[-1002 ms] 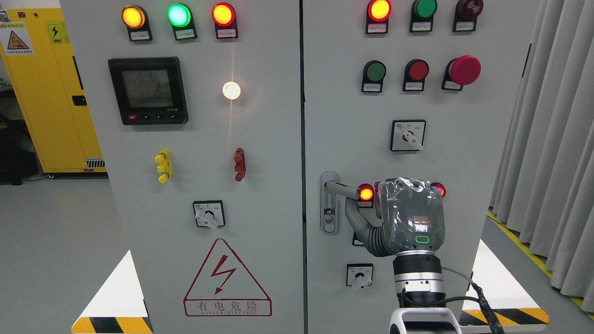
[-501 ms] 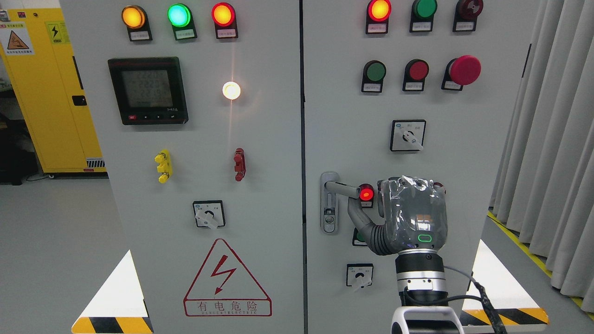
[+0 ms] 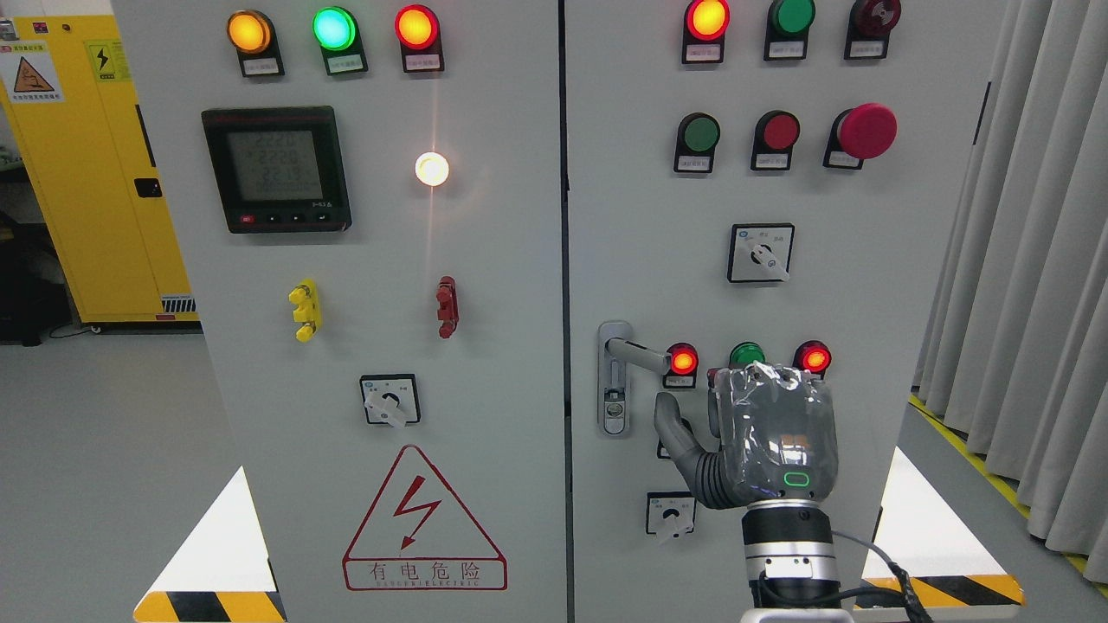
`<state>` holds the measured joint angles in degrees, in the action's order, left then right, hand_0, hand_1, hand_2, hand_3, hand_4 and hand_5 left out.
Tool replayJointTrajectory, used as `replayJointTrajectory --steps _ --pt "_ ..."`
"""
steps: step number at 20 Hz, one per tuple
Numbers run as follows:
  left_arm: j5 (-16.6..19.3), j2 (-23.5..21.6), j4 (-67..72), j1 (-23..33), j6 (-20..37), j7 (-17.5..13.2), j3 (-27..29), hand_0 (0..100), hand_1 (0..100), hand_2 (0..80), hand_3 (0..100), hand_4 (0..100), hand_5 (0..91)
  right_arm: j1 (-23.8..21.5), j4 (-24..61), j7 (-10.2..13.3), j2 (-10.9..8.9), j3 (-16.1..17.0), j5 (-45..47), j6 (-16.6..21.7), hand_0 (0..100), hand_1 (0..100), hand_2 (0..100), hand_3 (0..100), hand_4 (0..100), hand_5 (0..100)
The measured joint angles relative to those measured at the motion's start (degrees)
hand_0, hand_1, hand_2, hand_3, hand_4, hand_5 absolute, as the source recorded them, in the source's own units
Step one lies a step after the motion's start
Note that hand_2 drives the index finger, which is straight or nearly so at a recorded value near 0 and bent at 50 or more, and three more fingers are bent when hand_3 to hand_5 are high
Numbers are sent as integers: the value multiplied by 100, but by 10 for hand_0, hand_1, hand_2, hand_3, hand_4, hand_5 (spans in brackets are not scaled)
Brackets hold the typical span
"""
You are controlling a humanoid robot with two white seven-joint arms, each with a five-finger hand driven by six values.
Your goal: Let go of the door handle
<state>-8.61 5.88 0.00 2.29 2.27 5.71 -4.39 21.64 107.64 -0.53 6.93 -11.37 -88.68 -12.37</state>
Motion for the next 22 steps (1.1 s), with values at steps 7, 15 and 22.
replayJointTrajectory --steps 7,15,22 --pt "0 0 0 0 0 0 0 120 556 0 0 0 0 -555 418 387 -4 282 299 807 436 388 345 400 400 341" --pt "0 0 0 0 0 0 0 120 556 0 0 0 0 -932 701 880 2 718 962 1630 477 374 0 0 0 0" --pt "0 0 0 0 0 0 0 120 556 0 0 0 0 -1027 801 1086 -1 914 1561 2003 512 355 0 0 0 0"
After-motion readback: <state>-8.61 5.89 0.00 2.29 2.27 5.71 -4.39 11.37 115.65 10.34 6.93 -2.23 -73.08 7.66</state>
